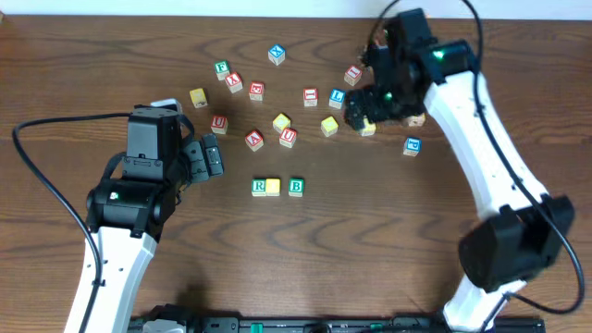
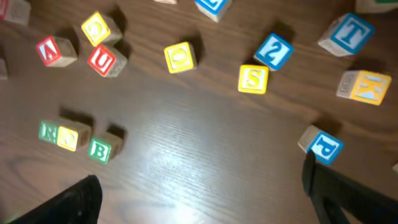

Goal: Spell out ROBOT
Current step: 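Reach the right gripper to the yellow O block at back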

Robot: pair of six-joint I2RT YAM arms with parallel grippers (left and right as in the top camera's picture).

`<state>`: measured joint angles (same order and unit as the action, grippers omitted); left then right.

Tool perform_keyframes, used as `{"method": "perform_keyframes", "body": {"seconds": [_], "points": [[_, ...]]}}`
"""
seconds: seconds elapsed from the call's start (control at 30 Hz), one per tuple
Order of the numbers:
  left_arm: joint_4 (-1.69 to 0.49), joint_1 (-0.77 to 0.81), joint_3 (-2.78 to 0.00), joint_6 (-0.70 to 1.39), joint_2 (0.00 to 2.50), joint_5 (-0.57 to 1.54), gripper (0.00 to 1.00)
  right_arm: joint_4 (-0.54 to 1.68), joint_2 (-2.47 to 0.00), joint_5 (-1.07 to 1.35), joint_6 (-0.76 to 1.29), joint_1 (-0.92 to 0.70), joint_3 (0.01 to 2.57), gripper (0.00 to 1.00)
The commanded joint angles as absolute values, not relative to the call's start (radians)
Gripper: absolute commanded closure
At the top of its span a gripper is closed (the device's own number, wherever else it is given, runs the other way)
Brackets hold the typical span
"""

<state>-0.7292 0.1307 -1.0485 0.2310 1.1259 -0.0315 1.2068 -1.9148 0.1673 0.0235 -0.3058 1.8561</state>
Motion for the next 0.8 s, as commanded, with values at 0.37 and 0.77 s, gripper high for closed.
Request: {"method": "perform_keyframes", "body": {"seconds": [0.37,0.77], "points": [[-0.729,0.125,-1.068,0.221,1.126,-0.033,0.01,1.218,-2.113,0.097,0.030,-0.410,1.980,0.01],[-0.729,0.125,-1.068,0.221,1.126,-0.033,0.01,1.161,-2.206,0.009,0.127,-0.447,1.980,0.29]]}}
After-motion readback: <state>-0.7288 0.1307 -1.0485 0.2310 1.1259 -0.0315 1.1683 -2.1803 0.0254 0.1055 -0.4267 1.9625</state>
